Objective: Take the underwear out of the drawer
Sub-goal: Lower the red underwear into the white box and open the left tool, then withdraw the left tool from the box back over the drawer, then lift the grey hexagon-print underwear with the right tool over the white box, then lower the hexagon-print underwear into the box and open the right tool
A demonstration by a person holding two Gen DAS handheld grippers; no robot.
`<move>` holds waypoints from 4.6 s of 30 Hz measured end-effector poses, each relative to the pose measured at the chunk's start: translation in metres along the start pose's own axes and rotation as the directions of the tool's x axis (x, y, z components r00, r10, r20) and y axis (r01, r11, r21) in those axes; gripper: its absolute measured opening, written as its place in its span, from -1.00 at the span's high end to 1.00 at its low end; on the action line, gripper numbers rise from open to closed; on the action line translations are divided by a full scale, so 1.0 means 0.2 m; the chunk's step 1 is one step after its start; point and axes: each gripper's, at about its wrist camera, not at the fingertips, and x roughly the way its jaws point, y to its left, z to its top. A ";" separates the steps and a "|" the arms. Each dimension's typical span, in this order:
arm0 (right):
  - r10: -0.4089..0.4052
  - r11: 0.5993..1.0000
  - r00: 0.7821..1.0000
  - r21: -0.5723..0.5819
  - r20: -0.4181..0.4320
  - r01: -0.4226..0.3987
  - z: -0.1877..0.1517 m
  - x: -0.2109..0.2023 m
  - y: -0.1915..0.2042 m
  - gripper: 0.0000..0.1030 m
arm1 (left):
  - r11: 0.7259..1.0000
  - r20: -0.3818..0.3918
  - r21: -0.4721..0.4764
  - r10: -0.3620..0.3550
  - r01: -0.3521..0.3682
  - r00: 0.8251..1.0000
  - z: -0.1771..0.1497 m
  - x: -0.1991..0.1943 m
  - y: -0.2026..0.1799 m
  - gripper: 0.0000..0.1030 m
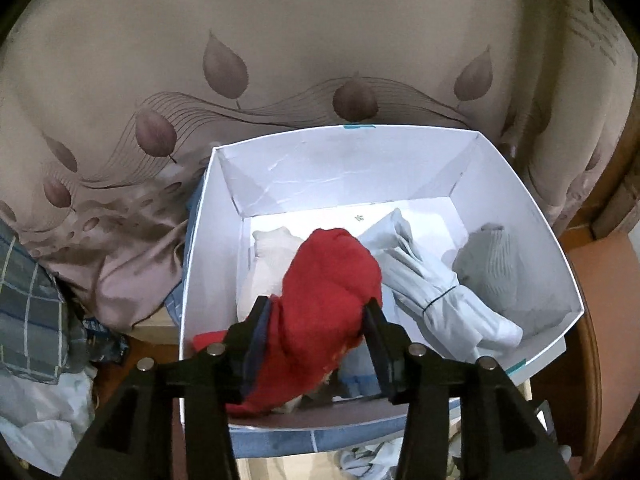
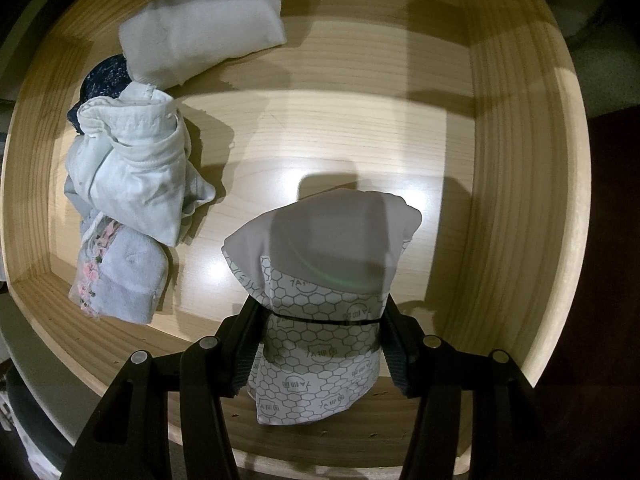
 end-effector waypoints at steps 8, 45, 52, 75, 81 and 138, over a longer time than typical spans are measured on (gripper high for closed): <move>-0.001 1.000 1.000 -0.001 0.000 0.001 0.00 0.00 0.00 0.00 | 0.998 0.022 -0.031 -0.052 0.053 0.998 0.01 -0.09 0.01 -0.16; -0.084 0.996 0.996 -0.029 -0.024 0.083 0.00 0.02 -0.03 0.02 | 0.979 -0.159 -0.179 0.067 -0.096 0.985 -1.16 0.01 0.11 -0.23; -0.088 0.996 0.996 -0.025 -0.021 0.087 -0.01 0.03 0.01 0.05 | 0.964 -0.165 -0.223 0.112 -0.147 0.980 -1.22 0.06 0.16 -0.22; -0.086 0.992 0.973 -0.071 0.213 0.104 -0.11 -0.25 0.12 0.10 | 0.924 -0.115 -0.348 0.125 -0.158 0.985 -1.24 0.03 0.27 -0.22; -0.100 0.979 0.912 -0.126 0.399 0.163 -0.22 -0.44 0.20 0.10 | 0.925 -0.114 -0.344 0.132 -0.163 0.985 -1.24 0.03 0.26 -0.22; -0.023 0.990 0.808 -0.098 0.589 0.099 0.63 -1.20 0.42 0.02 | 0.926 -0.114 -0.336 0.142 -0.173 0.983 -1.24 0.04 0.25 -0.22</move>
